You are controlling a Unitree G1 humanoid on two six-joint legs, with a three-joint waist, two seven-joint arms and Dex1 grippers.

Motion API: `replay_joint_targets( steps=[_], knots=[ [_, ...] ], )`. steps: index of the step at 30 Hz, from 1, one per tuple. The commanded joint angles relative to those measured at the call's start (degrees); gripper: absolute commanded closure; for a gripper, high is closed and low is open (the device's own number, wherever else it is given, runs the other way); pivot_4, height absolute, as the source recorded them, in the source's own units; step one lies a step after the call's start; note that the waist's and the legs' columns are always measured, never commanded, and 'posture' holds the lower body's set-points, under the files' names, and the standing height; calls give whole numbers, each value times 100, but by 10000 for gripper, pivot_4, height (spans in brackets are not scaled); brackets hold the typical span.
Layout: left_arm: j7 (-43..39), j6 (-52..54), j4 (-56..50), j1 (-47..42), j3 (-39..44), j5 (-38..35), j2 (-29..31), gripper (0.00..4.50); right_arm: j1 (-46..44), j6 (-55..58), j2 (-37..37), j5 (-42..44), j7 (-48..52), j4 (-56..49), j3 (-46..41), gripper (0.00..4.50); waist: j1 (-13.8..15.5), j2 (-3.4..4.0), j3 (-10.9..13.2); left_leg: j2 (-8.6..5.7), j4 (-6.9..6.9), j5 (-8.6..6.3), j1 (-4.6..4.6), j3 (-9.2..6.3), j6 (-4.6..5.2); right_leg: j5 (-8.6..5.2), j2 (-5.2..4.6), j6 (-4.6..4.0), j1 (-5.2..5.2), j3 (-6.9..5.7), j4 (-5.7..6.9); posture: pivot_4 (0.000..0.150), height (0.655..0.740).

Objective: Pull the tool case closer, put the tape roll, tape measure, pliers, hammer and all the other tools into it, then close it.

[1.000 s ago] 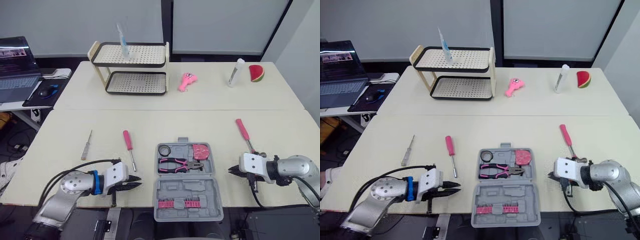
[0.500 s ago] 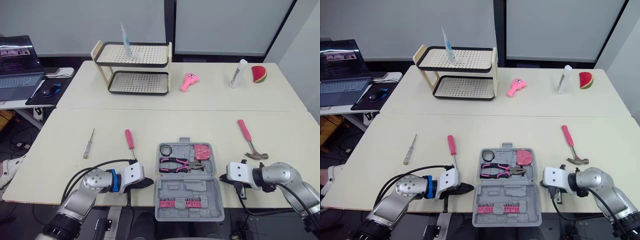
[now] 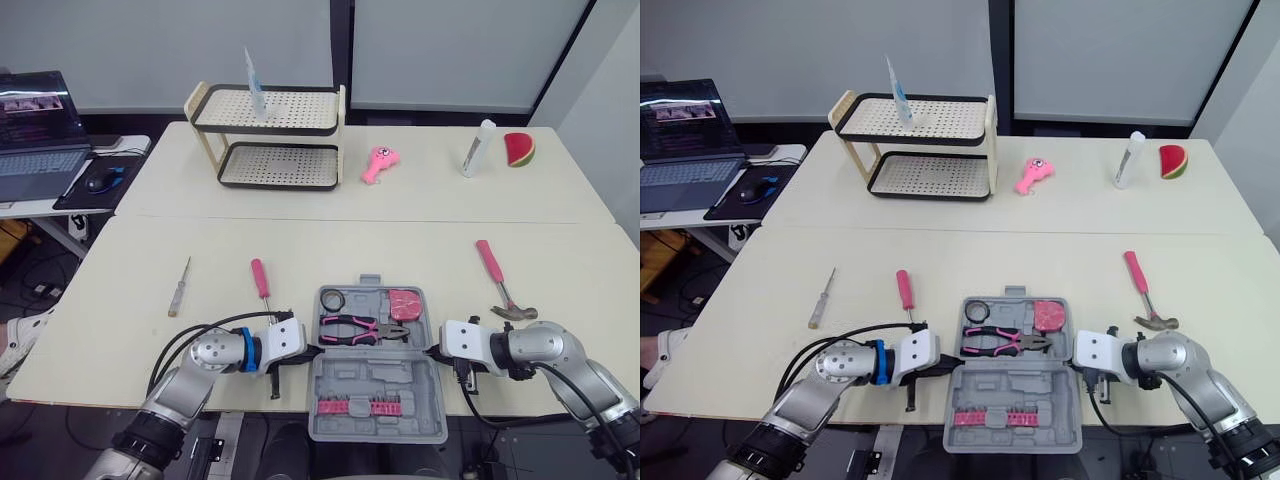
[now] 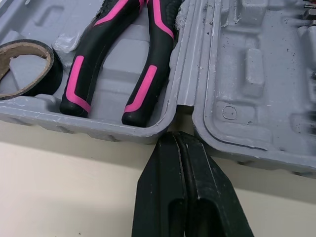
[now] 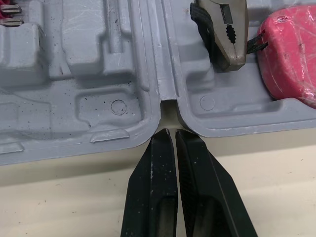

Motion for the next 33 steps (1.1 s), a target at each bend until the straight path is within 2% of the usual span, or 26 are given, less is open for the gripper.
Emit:
replay_joint_targets(
  steps=[1, 21, 33],
  knots=[
    [122, 5, -20, -92, -141, 72, -185, 44752, -90, 8, 175, 92, -21, -273, 96, 45000, 0, -1, -1, 0, 1, 0, 0, -1, 0, 0, 0, 0, 2, -1, -1, 1500, 7290],
    [203, 7, 793, -979, -173, 326, -677, 44752, -594, 380, 502, -171, -344, 174, 41, 45000, 11, -2, -1, -5, 24, 0, -2, -10, 0, 0, 0, 0, 11, -9, 2, 1500, 7290],
    [269, -25, 854, -980, -210, 404, -813, 44752, -670, 456, 545, -220, -453, 267, 29, 45000, 14, -2, -2, -5, 28, 0, -2, -12, 0, 0, 0, 1, 14, -9, 2, 1500, 7290]
  ],
)
